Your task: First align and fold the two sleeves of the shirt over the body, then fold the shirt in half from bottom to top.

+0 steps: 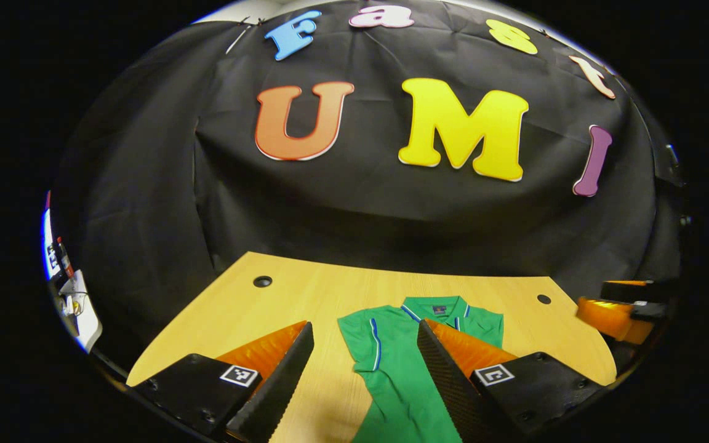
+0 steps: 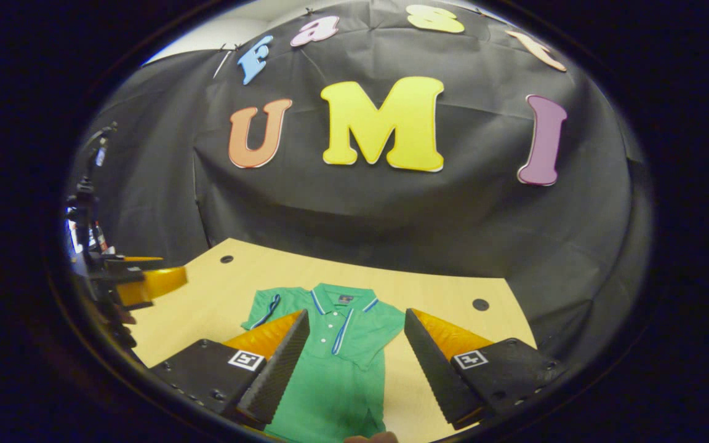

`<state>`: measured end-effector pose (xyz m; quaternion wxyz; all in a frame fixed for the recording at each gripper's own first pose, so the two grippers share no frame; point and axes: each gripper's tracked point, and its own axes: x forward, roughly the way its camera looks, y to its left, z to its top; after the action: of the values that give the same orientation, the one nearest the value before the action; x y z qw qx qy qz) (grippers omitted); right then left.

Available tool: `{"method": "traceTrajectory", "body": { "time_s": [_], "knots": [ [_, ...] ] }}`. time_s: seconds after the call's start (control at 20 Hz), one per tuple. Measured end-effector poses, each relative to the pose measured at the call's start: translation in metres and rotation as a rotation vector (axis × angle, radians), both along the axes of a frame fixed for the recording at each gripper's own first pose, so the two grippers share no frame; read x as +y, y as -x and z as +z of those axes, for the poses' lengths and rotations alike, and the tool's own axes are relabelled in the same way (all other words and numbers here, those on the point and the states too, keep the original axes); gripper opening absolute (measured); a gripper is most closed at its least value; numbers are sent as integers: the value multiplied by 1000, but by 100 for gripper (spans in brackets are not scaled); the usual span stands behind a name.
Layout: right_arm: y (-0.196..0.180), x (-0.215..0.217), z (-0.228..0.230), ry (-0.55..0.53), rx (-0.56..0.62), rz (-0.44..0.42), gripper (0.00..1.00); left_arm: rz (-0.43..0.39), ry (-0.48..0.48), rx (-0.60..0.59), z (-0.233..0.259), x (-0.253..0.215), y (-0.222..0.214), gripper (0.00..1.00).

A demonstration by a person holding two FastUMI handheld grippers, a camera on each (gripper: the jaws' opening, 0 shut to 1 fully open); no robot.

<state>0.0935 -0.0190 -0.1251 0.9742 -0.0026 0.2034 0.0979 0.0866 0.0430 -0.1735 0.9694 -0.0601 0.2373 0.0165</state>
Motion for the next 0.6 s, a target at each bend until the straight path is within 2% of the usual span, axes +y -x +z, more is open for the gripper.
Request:
{"method": "traceTrajectory", "body": {
  "time_s": [0.2, 0.6],
  "knots": [
    [20, -33, 2, 58, 3, -67, 96, -57, 7, 76, -40, -12, -39, 100],
    [26, -67, -31, 23, 109, -149, 95, -116, 11, 304, -139, -22, -82, 100]
  ]
}}
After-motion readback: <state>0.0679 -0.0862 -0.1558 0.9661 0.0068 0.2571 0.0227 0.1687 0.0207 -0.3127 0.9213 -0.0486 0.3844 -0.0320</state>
